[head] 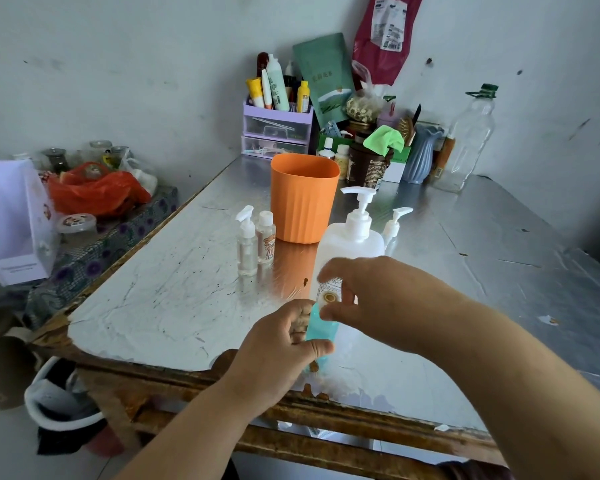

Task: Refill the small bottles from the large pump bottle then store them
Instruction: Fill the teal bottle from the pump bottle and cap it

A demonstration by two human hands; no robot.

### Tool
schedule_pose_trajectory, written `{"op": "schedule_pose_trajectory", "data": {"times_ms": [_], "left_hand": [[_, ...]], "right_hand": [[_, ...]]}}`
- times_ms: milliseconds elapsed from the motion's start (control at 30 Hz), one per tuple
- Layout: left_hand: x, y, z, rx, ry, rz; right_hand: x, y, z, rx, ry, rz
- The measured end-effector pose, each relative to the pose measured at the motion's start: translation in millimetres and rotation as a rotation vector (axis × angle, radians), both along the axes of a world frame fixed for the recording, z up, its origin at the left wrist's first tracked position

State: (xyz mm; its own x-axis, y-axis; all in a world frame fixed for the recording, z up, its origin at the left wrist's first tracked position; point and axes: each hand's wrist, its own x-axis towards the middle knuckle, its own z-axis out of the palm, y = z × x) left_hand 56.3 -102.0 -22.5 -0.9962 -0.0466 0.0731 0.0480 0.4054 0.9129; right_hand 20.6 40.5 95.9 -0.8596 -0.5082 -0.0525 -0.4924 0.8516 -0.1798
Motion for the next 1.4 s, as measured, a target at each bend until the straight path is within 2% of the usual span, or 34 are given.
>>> {"op": "schedule_pose_trajectory", "data": {"times_ms": [233,367,767,900,1000,1100,1200,1300,1400], "left_hand": [[0.2,-0.6,-0.5,0.005,0.01,-0.001],[-0.4,-1.1,-0.5,0.016,0.001,-0.002],[-2.5,0.1,-3.7,-0.053,-0.012,0.034],[-1.5,-0.6,-6.8,-0.019,-0.006,0.009],[0.9,-1.5,-5.3,0.04,0.02,0.001],[2.1,-2.6,-1.7,0.138,0.061,0.094],[-0.4,-5.8,-0.2,0.212,0.097,0.302],[-10.8,-8.0,-4.0,0.169,0.109,0.491],[-29.9,-16.0,-8.3,0.047,0.104,0.631]], "right_hand": [[-2.0,0.3,-2.4,0.021,-0.003,-0.019],[1.9,1.1,-0.9,-0.02,-0.033,0.044],[3.2,-9.0,-12.6,-0.033,0.028,-0.001],[3.0,4.6,-11.4,-0.193,-0.125,-0.032],[0.1,24.9,-13.5,-0.251,-0.104,-0.114],[-6.9,39.5,-19.9,-0.336,-0.04,-0.245],[-19.7,47.3,-38.1,-0.554,-0.059,-0.357],[-29.3,50.2,-58.9,-0.771,-0.106,-0.435],[-34.8,46.5,-74.4,-0.822,-0.163,-0.435]]}}
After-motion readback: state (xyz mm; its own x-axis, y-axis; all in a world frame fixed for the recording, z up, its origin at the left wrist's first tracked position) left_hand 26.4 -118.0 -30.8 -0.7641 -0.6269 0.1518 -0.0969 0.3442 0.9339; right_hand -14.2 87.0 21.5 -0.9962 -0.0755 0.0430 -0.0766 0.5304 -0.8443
